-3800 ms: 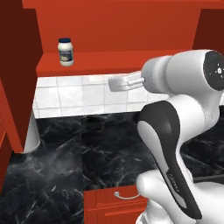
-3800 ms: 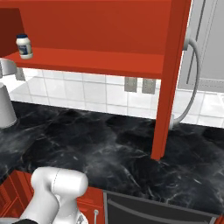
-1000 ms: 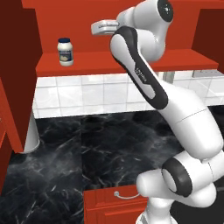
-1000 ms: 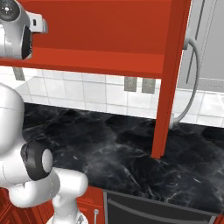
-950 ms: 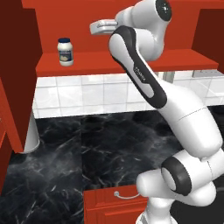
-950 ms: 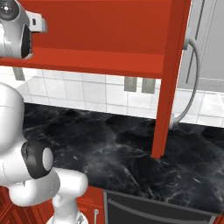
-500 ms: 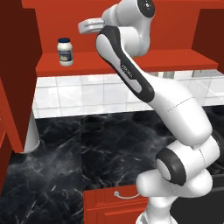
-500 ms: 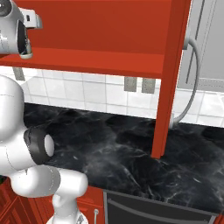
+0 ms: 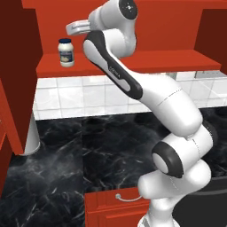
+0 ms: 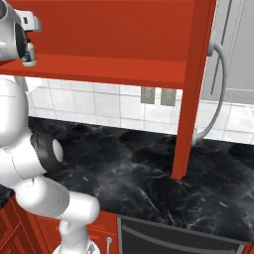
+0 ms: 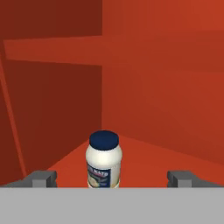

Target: Take 2 condiments from the cabinet and move them on the counter near the stove.Make sure the condiments are lined up with each other, next to each other.

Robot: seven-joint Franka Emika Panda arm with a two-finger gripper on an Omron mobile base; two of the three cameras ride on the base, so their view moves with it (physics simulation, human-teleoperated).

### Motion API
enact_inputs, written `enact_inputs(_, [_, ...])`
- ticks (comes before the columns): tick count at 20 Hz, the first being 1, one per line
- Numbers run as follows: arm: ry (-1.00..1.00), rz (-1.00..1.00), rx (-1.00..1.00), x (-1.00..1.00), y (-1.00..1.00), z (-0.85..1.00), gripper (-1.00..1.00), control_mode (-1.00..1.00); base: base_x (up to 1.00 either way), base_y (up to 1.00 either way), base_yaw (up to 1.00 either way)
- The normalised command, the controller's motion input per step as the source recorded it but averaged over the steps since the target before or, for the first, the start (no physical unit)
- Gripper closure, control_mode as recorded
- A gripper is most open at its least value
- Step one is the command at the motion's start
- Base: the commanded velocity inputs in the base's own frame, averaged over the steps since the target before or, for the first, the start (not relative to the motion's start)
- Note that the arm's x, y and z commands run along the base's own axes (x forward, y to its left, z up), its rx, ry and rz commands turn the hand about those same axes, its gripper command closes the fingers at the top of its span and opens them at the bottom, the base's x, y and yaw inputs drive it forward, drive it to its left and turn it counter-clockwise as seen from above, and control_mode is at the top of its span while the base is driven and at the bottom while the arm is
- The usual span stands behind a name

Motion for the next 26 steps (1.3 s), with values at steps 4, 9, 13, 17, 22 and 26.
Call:
enact_inputs(4, [0.0, 0.0, -0.03, 0.22, 0.31, -0.08, -1.0, -1.0, 0.0, 0.0, 0.0])
enact_inputs(9, [0.0, 0.0, 0.0, 0.19, 0.16, -0.01, -1.0, -1.0, 0.0, 0.0, 0.0])
enact_inputs(13, [0.0, 0.0, -0.01, 0.24, 0.05, -0.01, -1.0, -1.0, 0.0, 0.0, 0.0])
enact_inputs(17, [0.01, 0.0, -0.04, 0.27, 0.0, -0.13, -1.0, -1.0, 0.0, 0.0, 0.0])
enact_inputs(22, [0.02, 0.0, -0.07, 0.2, 0.07, -0.26, -1.0, -1.0, 0.0, 0.0, 0.0])
enact_inputs(26, [0.0, 0.0, -0.02, 0.16, 0.1, 0.0, -1.0, -1.0, 0.0, 0.0, 0.0])
